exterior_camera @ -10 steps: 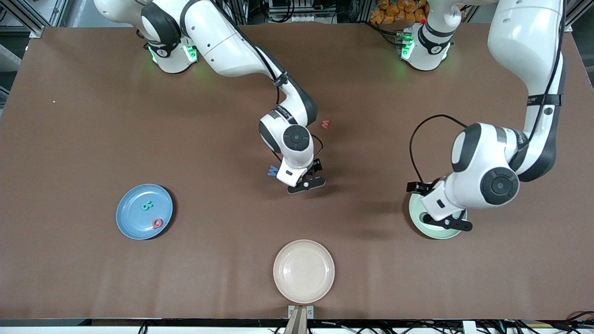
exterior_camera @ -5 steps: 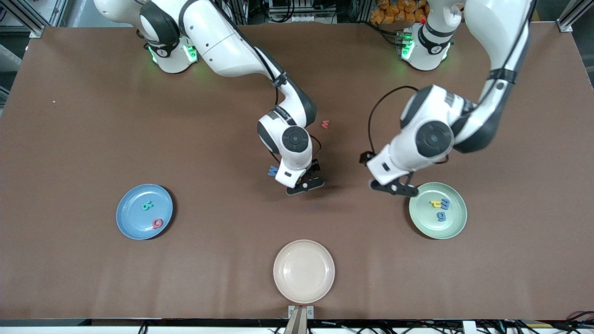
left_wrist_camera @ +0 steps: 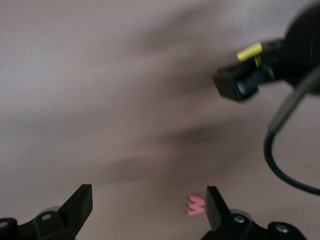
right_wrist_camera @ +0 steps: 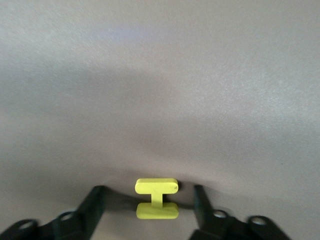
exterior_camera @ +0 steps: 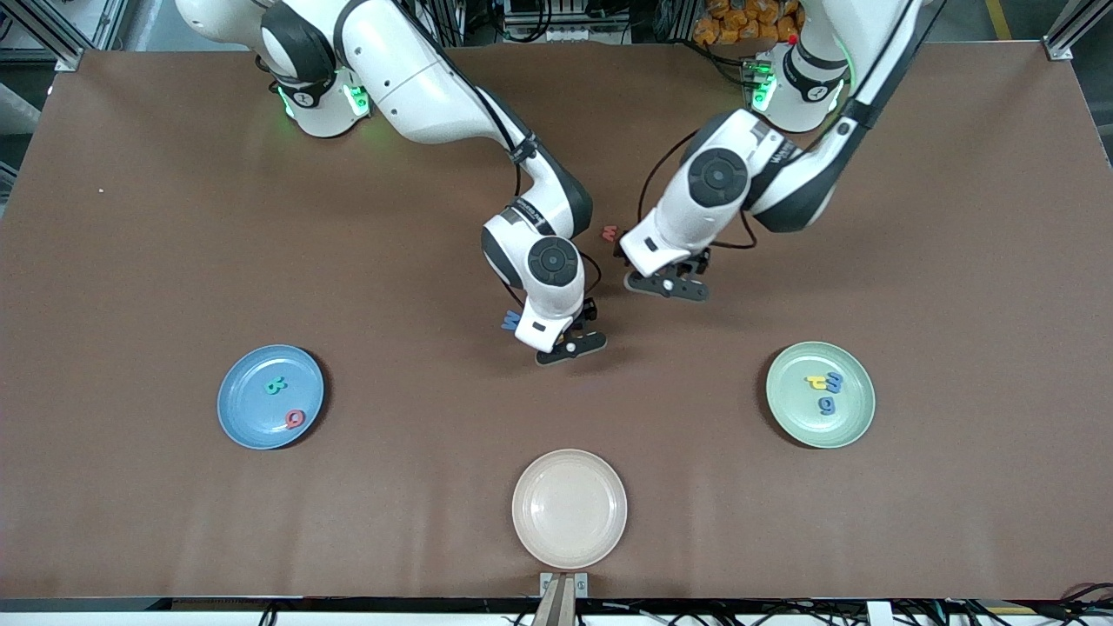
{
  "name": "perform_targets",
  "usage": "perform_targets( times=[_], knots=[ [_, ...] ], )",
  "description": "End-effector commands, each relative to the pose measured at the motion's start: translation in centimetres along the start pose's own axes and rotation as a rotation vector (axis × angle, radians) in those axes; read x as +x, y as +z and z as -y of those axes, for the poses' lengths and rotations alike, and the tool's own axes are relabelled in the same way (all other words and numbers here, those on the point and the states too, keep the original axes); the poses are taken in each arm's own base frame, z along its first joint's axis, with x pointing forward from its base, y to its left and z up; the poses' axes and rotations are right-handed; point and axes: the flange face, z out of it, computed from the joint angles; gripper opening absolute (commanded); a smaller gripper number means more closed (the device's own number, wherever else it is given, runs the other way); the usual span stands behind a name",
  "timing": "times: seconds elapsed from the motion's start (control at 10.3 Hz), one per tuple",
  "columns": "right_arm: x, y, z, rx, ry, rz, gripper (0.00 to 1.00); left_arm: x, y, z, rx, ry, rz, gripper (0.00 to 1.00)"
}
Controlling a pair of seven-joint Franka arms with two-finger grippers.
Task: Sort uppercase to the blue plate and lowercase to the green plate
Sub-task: 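Place the yellow H on the blue plate while the left gripper grasps z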
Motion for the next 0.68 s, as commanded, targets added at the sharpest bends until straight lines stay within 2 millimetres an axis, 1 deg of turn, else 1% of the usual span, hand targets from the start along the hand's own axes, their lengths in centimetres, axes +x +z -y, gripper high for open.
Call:
perform_targets(
  times=[0.0, 0.1, 0.19, 0.29, 0.39, 0.48, 0.58],
  knots=[
    [-0.4, -0.8, -0.1, -0.008, -0.001, 0.003, 0.0, -3.5, 2.5, -0.8, 0.001, 0.005, -0.011, 1.0],
    [-0.3, -1.2, 0.0, -0.005, -0.003, -0.001, 0.0, -4.9, 3.8, -1.4, 0.012, 0.042, -0.023, 1.0],
    [-0.2, -1.5, -0.3, -0.004, -0.004, -0.002, 0.0, -5.6, 4.8, -2.0, 0.037, 0.072, -0.036, 1.0],
    [0.2, -2.5, -1.2, -0.009, 0.004, 0.001, 0.0, -6.5, 5.6, -3.4, 0.061, 0.08, -0.047, 1.0],
    [1.2, -4.4, -3.5, -0.032, 0.032, 0.005, 0.0, -7.2, 6.5, -4.4, 0.091, 0.076, -0.062, 1.0],
    [2.1, -6.5, -6.3, -0.056, 0.063, 0.013, 0.0, -7.7, 7.5, -5.0, 0.106, 0.059, -0.062, 1.0],
    [3.1, -8.2, -9.8, -0.083, 0.078, 0.029, 0.0, -8.1, 8.4, -5.7, 0.095, 0.034, -0.054, 1.0]
  ],
)
